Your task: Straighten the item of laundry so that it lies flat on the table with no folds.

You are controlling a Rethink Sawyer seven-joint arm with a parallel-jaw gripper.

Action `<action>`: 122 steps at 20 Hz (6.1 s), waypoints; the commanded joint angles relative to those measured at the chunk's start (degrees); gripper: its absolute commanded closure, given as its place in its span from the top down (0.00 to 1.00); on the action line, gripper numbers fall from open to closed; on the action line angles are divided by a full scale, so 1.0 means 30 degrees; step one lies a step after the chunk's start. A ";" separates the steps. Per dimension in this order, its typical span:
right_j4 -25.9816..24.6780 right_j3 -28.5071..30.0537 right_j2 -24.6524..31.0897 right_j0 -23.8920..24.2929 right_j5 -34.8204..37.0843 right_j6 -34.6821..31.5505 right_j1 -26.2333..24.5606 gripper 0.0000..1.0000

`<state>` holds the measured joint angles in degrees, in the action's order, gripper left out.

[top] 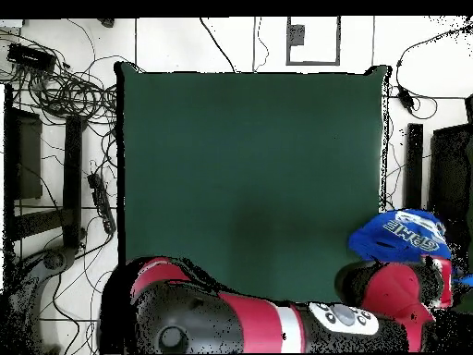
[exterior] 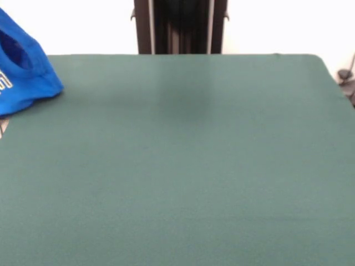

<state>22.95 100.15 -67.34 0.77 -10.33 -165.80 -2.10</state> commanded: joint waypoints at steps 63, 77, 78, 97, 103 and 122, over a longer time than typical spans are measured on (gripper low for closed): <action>0.3818 -0.4765 -0.2093 0.1957 1.7021 -0.6023 -0.1831 0.00; 0.7145 -0.6483 -0.0833 -0.0076 2.2930 -1.1205 -0.4275 0.00; 0.7230 -0.6539 -0.0805 -0.0110 2.3096 -1.1383 -0.4307 0.00; 0.9192 -0.7915 0.0480 -0.1412 2.8111 -1.8023 -0.4764 0.00; 1.0560 -0.7193 0.2106 -0.2264 2.7731 -1.9326 -0.4439 0.00; 1.1575 -0.3228 0.5295 -0.6688 2.7418 -2.1250 -0.2542 0.00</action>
<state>52.39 88.54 -62.50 -14.84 66.84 -206.62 -12.62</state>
